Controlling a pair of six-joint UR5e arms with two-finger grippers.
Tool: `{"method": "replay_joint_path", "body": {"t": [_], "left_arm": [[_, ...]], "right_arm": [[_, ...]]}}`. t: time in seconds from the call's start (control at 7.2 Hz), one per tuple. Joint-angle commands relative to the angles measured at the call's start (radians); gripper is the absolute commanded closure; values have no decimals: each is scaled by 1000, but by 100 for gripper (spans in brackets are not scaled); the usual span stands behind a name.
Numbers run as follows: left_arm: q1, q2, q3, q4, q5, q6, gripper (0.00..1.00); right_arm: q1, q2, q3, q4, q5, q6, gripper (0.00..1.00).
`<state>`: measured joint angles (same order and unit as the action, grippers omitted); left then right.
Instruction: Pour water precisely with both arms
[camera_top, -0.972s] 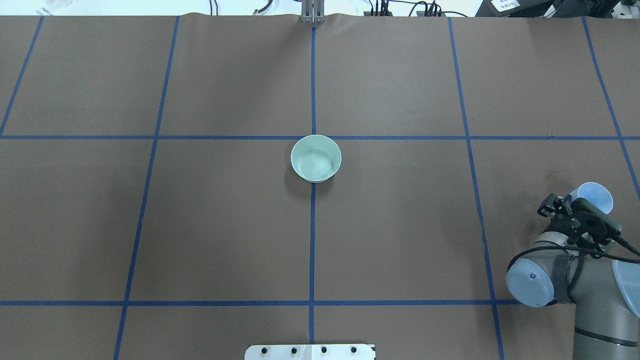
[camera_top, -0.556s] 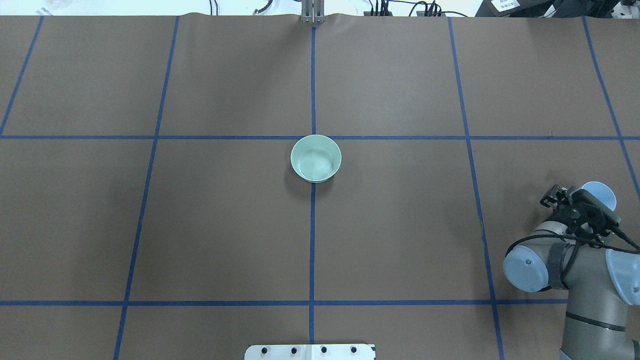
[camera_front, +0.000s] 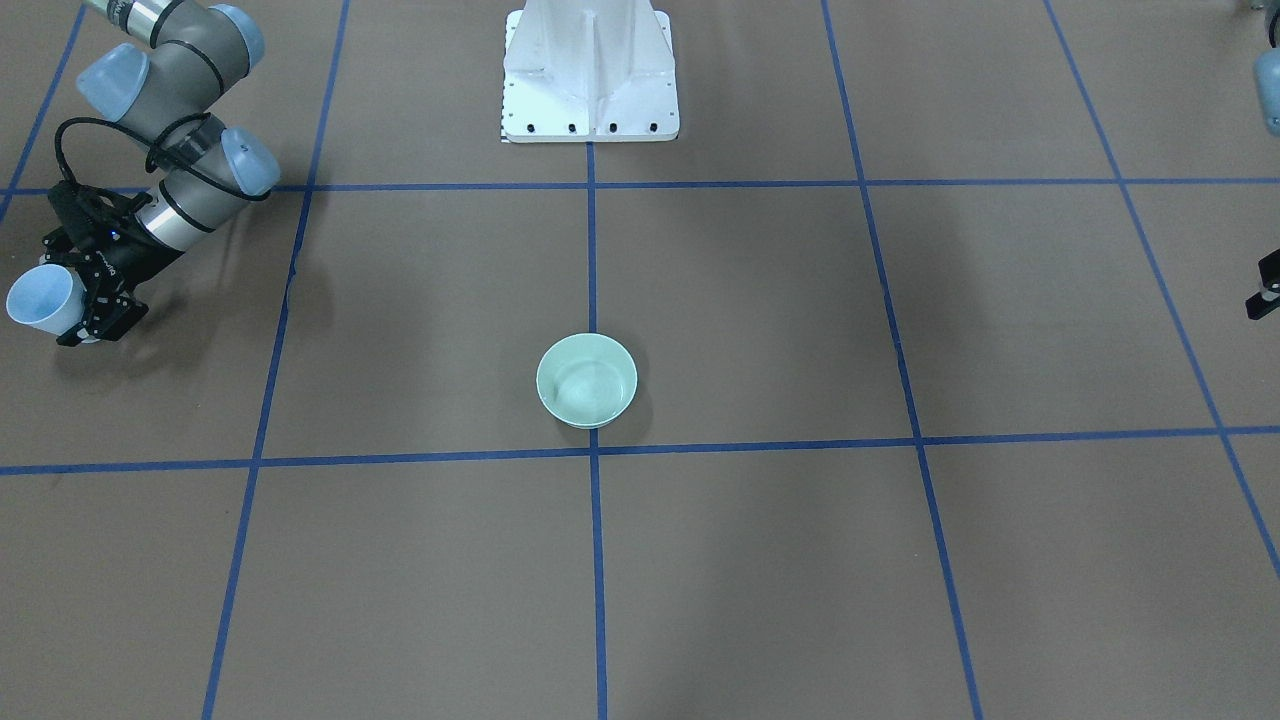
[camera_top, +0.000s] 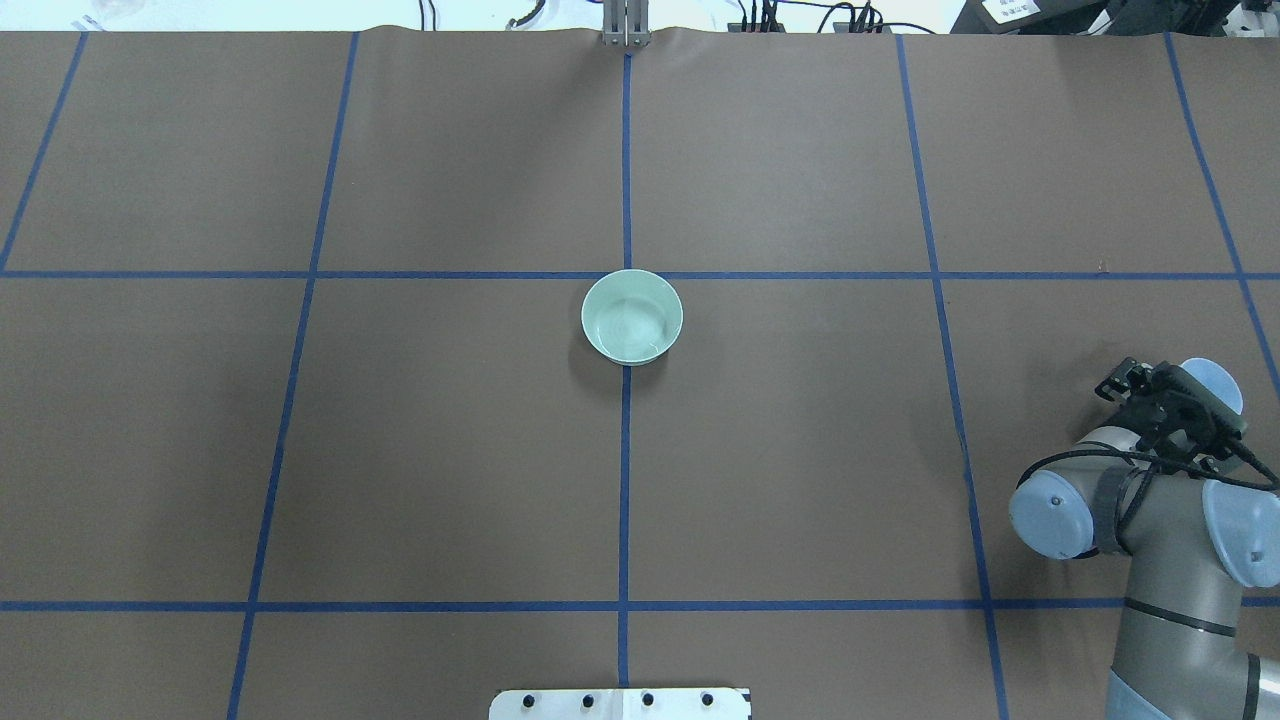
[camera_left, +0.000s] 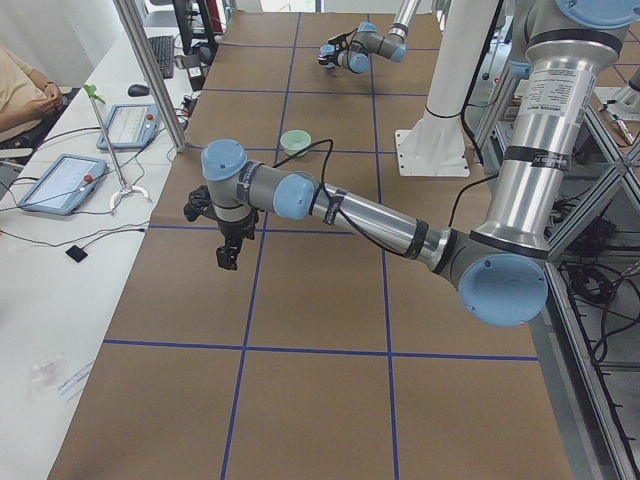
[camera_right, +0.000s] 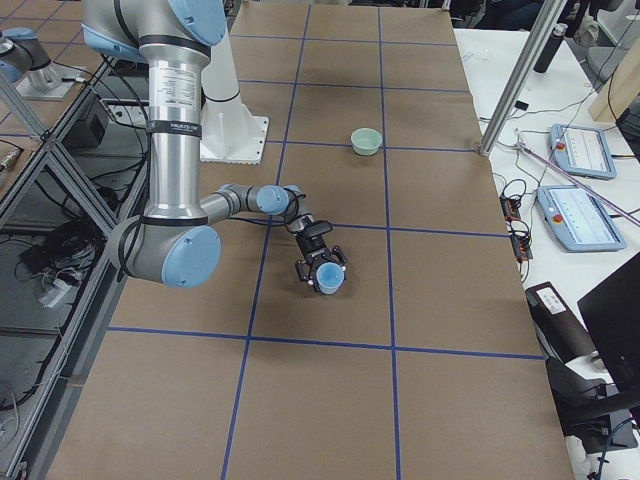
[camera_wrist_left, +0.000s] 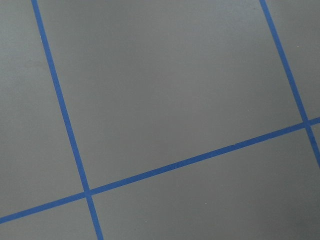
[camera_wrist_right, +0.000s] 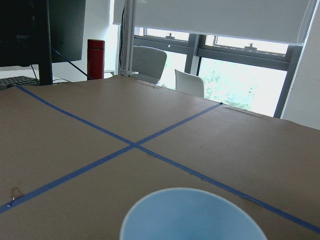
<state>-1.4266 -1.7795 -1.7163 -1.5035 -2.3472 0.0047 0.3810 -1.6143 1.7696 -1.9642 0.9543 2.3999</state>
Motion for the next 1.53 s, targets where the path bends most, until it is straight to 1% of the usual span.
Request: {"method": "replay_joint_path", "body": {"t": [0.0, 0.28, 0.42, 0.56, 0.69, 0.97, 1.11, 1.25, 1.39], "left_arm": [[0, 0, 0, 0, -1, 0, 0], [0, 0, 0, 0, -1, 0, 0], [0, 0, -2, 0, -1, 0, 0], [0, 18, -8, -1, -1, 1, 0], [0, 26, -9, -3, -1, 3, 0], [0, 28, -6, -1, -23, 1, 0], [0, 29, 0, -1, -21, 1, 0], [-2, 66, -3, -7, -20, 15, 0], [-3, 77, -3, -30, -20, 14, 0]], "right_arm": [[4, 1, -13, 1, -2, 5, 19], [22, -1, -6, 1, -6, -2, 85], [27, -3, -6, 1, -40, -4, 96], [47, -4, -4, 1, -60, -14, 99], [68, -4, -7, 1, -98, -87, 100], [123, 23, -9, 17, -108, -134, 100], [139, 57, -12, 116, -108, -250, 100], [160, 56, -13, 230, -108, -369, 100], [189, 59, -15, 319, -98, -471, 100]]}}
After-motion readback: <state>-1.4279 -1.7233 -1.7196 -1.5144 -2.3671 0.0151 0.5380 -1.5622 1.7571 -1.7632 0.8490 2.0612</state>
